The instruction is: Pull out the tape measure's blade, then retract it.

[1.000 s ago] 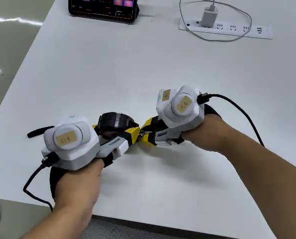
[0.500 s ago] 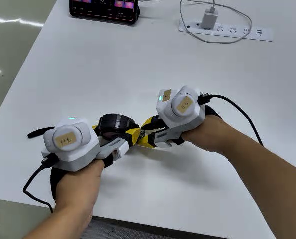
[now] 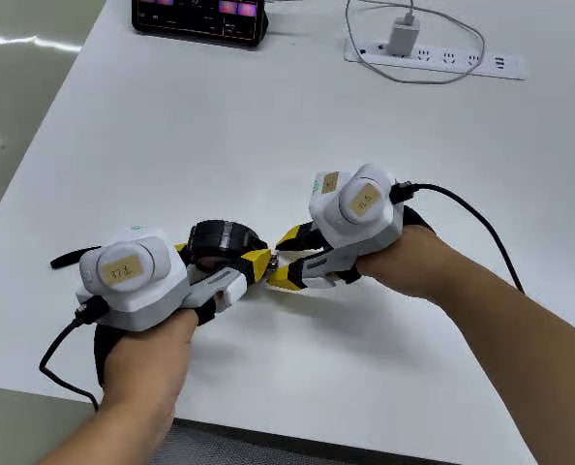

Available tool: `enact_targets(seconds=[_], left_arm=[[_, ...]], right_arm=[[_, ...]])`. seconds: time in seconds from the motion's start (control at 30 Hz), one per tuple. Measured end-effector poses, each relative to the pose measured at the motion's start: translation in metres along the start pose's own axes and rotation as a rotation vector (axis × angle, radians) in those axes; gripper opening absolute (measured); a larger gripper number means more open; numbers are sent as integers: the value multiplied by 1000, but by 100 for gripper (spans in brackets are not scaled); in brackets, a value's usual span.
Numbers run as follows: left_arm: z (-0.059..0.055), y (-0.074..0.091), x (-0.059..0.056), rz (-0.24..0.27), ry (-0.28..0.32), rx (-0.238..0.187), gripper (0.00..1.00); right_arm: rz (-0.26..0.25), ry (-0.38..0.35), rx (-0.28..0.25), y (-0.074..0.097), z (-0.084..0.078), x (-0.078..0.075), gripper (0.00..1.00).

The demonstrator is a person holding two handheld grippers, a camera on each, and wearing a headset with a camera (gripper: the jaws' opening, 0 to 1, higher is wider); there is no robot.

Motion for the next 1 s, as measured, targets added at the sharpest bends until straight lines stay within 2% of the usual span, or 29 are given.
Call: enact_targets(seconds=[0.1, 0.4, 0.67, 1.0], left_arm=[[1, 2, 0, -7, -30, -9, 62], [4, 8, 5, -10, -67, -16, 63], [7, 12, 8, -23, -118, -25, 64], [12, 22, 6, -60, -222, -44, 69]], right_arm=[[-20, -16, -28, 6, -2, 2, 30], [-34, -28, -41, 11, -4, 6, 33], [-71, -48, -61, 26, -11, 15, 37], [-123, -92, -125, 45, -23, 28, 45]])
Point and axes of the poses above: the centre of the closed fingertips' face, and the gripper's own axes: y roughly backward along the fingers, x roughly to its left, z roughly out of its top, the point moved 6 cm from there along y, roughly backward along the fingers, and after that the axes turned 11 degrees about z, right-handed, at the moved point
